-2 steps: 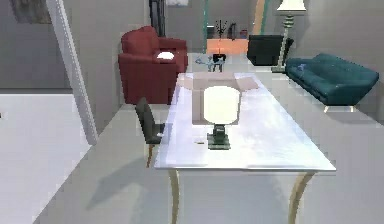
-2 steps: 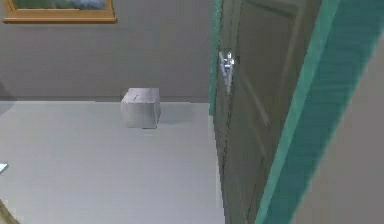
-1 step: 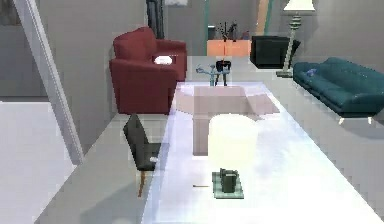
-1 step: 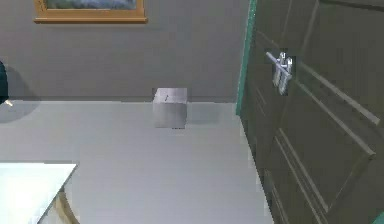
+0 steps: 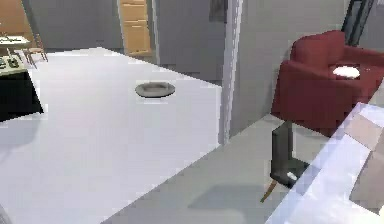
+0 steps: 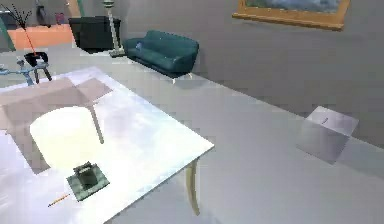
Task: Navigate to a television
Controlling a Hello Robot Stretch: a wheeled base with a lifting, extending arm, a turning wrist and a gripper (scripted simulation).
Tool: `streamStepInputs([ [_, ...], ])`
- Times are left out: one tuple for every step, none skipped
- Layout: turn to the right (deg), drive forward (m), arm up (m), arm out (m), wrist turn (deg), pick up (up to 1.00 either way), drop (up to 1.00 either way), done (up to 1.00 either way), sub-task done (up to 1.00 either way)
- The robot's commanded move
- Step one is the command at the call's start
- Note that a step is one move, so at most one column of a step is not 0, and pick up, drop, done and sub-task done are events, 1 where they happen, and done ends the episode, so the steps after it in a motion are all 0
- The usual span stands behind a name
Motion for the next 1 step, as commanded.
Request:
streamStepInputs([
  [-45.0, 0.0, 0.0, 0.0, 0.0, 0.0, 0.0, 0.0, 0.0],
])
